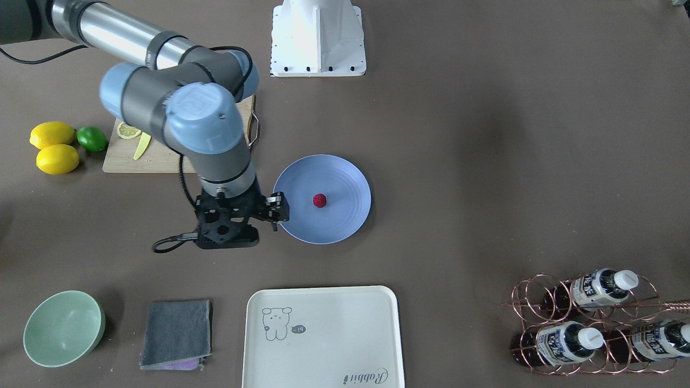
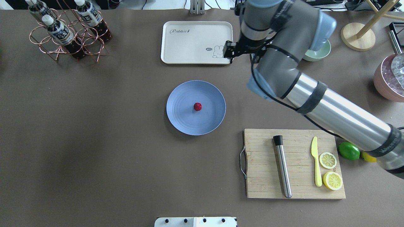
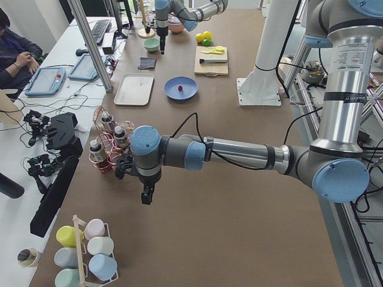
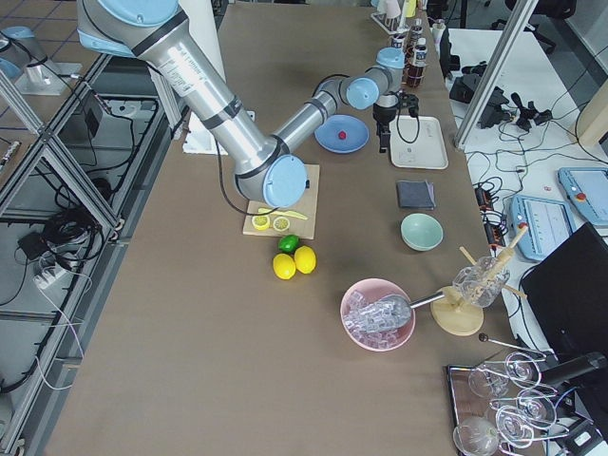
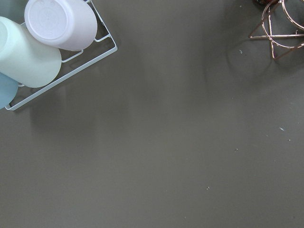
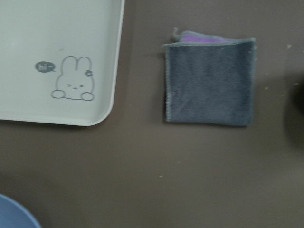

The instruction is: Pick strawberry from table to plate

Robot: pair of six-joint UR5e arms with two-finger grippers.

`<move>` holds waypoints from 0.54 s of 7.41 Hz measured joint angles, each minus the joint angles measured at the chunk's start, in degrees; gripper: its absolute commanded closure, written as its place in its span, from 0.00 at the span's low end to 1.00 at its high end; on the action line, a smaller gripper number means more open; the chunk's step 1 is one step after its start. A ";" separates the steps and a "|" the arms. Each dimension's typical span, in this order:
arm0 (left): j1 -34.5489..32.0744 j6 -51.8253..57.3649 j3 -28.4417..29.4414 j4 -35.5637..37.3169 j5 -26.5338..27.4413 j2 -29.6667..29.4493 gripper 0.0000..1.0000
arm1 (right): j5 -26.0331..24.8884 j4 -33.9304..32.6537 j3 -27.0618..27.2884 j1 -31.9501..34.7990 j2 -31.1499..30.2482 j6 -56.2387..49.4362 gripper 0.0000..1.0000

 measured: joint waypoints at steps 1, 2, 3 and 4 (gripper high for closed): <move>-0.01 0.06 -0.04 -0.01 -0.08 0.01 0.02 | 0.82 -4.44 4.24 4.62 -4.04 -8.56 0.00; -0.01 0.12 -0.08 -0.01 -0.11 0.01 0.02 | 1.97 -7.84 7.55 9.26 -8.05 -17.21 0.00; 0.00 0.14 -0.13 -0.01 -0.12 0.01 0.02 | 3.30 -9.56 9.75 14.16 -12.50 -26.10 0.00; 0.00 0.15 -0.21 -0.03 -0.12 0.02 0.02 | 3.97 -10.15 10.80 18.56 -16.81 -34.08 0.00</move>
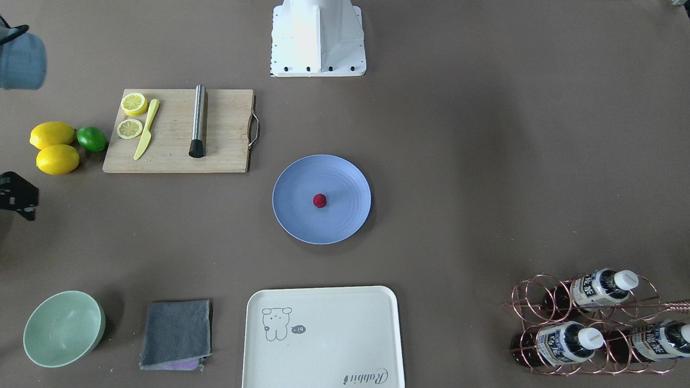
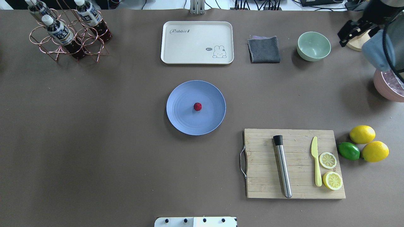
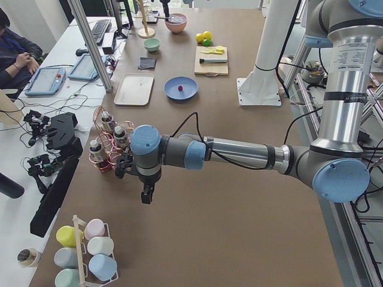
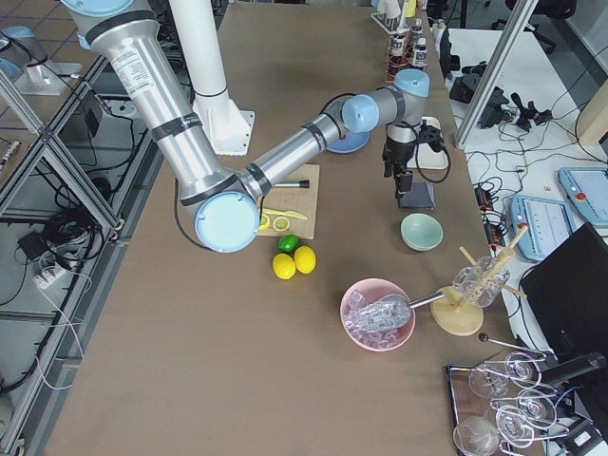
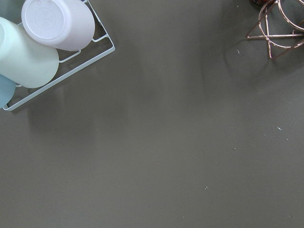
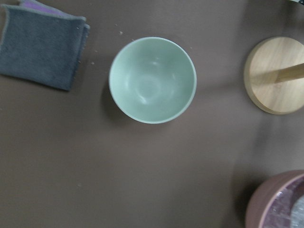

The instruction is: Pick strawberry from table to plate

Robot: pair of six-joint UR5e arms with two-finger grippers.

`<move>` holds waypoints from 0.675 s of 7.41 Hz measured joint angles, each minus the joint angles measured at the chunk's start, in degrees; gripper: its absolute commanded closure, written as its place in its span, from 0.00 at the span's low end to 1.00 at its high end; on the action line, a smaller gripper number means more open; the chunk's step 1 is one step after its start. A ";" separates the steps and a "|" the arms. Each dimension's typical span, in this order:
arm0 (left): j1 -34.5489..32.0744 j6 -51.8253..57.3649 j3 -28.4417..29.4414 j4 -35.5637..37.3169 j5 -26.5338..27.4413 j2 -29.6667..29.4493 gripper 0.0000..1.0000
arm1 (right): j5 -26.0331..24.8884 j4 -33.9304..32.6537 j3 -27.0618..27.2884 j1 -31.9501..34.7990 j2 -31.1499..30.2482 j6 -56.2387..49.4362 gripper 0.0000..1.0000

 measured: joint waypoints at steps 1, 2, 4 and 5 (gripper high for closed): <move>0.00 0.00 -0.10 -0.02 0.00 0.00 0.02 | 0.28 0.02 0.27 3.57 -4.02 -6.26 0.00; 0.00 0.00 -0.17 -0.02 0.00 0.00 0.02 | 1.12 0.21 0.28 6.87 -7.86 -11.21 0.00; 0.00 0.00 -0.19 -0.06 0.00 0.02 0.02 | 4.05 0.40 0.15 13.04 -14.71 -17.54 0.00; 0.00 0.00 -0.14 -0.07 0.00 0.06 0.02 | 4.09 0.43 0.02 14.85 -17.34 -20.06 0.00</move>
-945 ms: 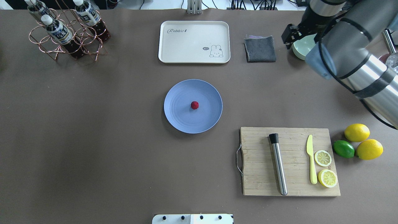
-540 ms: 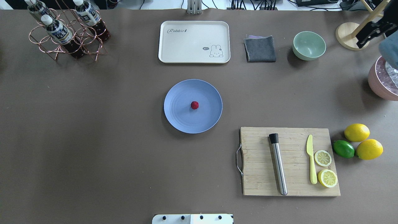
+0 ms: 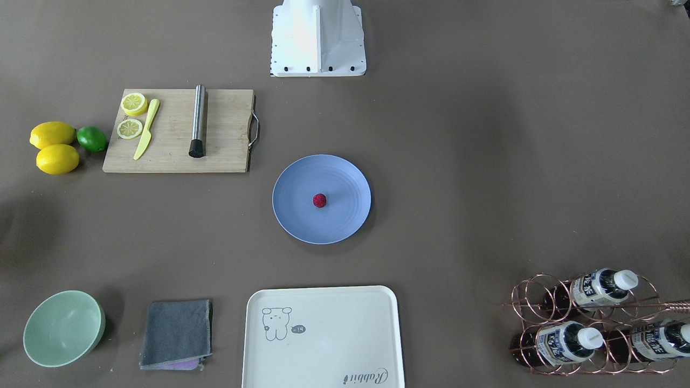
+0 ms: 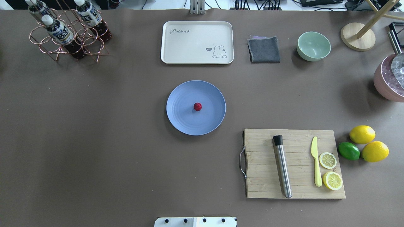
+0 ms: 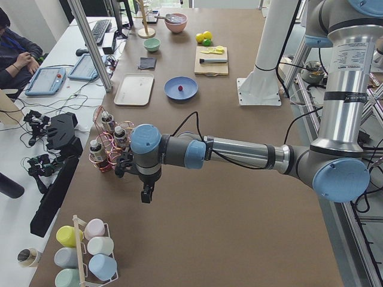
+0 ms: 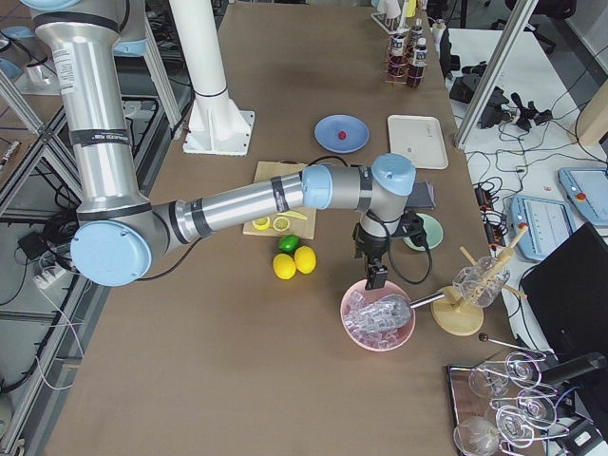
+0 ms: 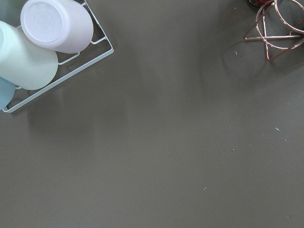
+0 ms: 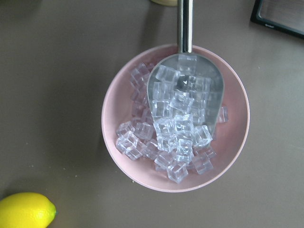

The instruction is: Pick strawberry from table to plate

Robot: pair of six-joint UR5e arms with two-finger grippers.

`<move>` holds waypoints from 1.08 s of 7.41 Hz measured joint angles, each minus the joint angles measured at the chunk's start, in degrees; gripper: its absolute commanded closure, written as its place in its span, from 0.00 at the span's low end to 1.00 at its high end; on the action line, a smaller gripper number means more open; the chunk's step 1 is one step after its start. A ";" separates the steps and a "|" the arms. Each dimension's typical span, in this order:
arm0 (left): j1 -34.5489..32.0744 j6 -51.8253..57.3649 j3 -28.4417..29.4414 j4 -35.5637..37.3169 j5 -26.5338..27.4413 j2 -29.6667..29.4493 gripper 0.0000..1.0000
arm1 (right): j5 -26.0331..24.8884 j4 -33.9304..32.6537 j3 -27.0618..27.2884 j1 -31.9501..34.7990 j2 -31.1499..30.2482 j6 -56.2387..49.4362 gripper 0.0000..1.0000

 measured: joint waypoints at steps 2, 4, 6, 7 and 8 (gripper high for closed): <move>0.00 0.00 0.19 0.00 0.00 0.01 0.02 | -1.33 0.02 -0.56 1.20 -2.45 -1.47 0.00; 0.00 0.00 0.39 0.00 0.00 -0.01 0.02 | -1.88 0.02 -1.20 1.34 -2.88 -1.56 0.00; 0.00 0.00 0.63 0.00 0.00 -0.05 0.02 | -1.96 0.02 -1.49 1.37 -2.69 -1.55 0.00; 0.00 0.00 0.70 -0.02 0.00 0.04 0.02 | -1.97 0.02 -1.54 1.37 -2.61 -1.55 0.00; 0.00 0.00 0.72 -0.06 0.00 0.22 0.02 | -1.97 0.02 -1.56 1.38 -2.59 -1.54 0.00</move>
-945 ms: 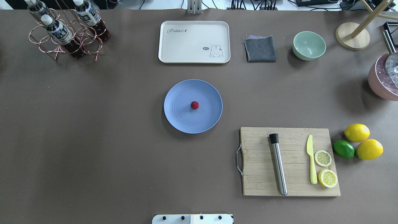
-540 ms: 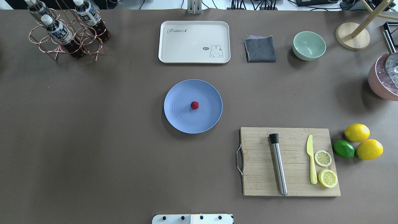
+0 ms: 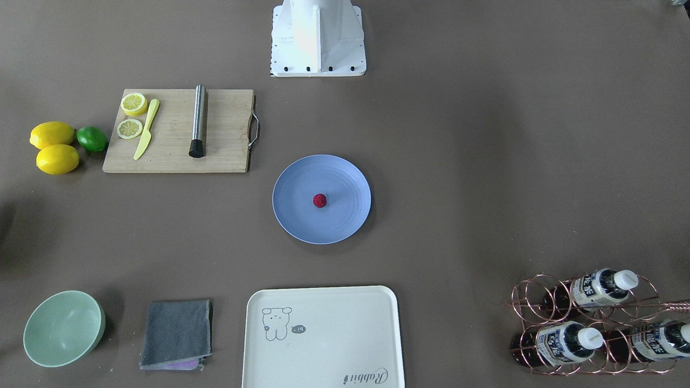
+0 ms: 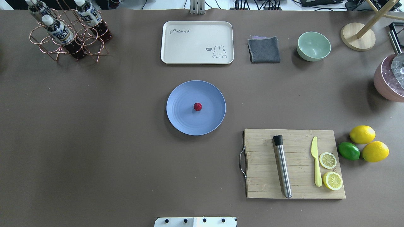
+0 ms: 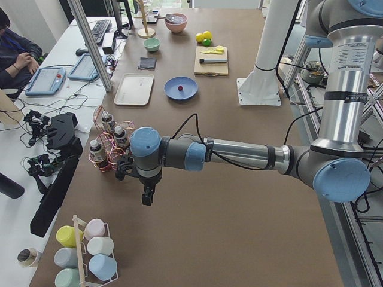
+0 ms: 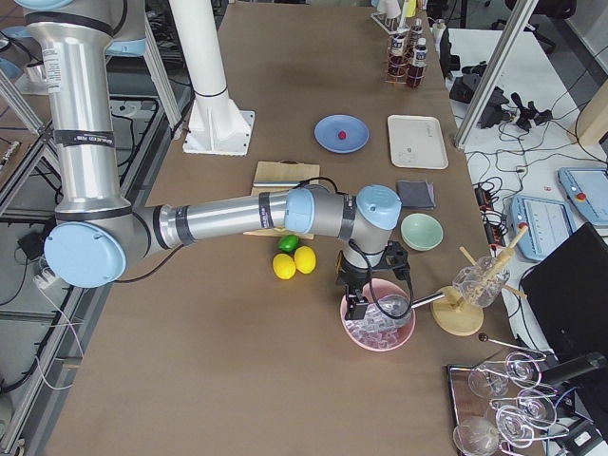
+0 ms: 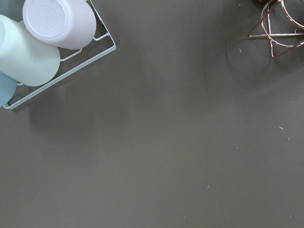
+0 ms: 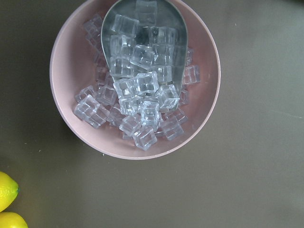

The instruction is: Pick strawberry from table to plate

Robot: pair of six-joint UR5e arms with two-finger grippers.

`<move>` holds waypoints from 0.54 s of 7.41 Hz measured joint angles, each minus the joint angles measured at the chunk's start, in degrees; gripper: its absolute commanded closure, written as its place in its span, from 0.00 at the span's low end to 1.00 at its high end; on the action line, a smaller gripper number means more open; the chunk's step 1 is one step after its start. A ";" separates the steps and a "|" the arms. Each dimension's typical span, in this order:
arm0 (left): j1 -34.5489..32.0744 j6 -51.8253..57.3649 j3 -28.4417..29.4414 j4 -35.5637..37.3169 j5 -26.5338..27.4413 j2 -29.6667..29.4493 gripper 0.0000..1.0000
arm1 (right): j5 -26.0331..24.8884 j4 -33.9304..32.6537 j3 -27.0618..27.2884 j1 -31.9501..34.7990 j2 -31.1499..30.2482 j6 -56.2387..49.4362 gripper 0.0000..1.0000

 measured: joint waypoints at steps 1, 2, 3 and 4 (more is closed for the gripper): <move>0.01 0.00 0.02 -0.02 0.02 0.12 0.02 | 0.00 0.00 -0.01 0.00 0.04 0.00 0.00; 0.03 0.00 0.02 -0.03 0.07 0.19 0.02 | 0.02 0.00 -0.03 0.00 0.06 0.02 0.00; 0.04 0.00 -0.03 -0.03 0.11 0.31 0.02 | 0.10 0.00 -0.05 0.00 0.03 0.03 0.00; 0.06 0.04 -0.18 -0.03 0.11 0.48 0.02 | 0.21 0.00 -0.05 0.00 -0.01 0.04 0.00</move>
